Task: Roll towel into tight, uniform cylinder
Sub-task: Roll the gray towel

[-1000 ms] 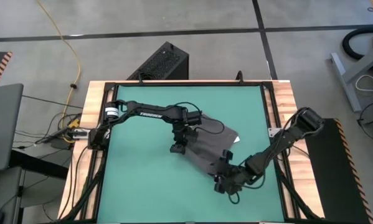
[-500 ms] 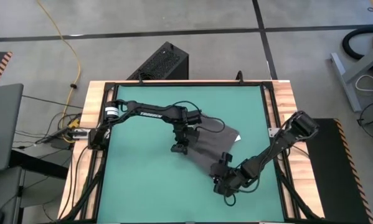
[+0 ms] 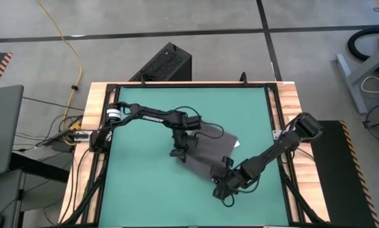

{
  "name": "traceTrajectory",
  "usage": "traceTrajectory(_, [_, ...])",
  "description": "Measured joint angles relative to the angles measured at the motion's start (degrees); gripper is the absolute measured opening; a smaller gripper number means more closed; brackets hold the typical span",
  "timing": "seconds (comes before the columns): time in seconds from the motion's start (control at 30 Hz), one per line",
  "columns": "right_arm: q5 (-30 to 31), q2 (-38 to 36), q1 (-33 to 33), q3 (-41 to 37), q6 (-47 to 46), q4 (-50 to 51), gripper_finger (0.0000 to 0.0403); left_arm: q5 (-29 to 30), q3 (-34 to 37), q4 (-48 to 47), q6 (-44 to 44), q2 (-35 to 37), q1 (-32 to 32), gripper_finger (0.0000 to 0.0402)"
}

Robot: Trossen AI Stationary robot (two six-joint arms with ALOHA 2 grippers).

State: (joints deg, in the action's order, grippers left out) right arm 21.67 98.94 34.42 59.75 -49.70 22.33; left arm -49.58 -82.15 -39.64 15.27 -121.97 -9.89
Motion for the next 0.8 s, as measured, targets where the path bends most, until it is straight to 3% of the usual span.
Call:
traceTrajectory(0.13, [-3.02, -3.25, -0.92, -0.19, -0.93, -1.4, 0.0031, -3.57, 0.0, -5.12, 4.39, 0.0, 0.91, 0.001])
traceTrajectory(0.27, [-4.02, -6.56, -1.98, -4.44, -3.34, -3.39, 0.0031, -0.21, 0.45, -6.23, 7.96, 0.0, 2.86, 0.0023])
traceTrajectory(0.43, [-7.53, -9.04, -4.49, -15.45, -8.04, -17.34, 0.0031, 8.37, 1.37, -3.16, 7.75, 0.09, 5.14, 0.0085])
traceTrajectory(0.57, [-10.05, -9.11, -6.43, -23.1, -12.21, -28.83, 0.0031, 10.42, -1.07, -5.29, 11.05, 0.09, 4.39, 0.014])
traceTrajectory(0.8, [-10.19, -9.29, -7.29, -26.72, -17.04, -31.37, 0.0031, 10.46, -6.96, -11.02, 13.76, 0.09, -1.2, 0.0181])
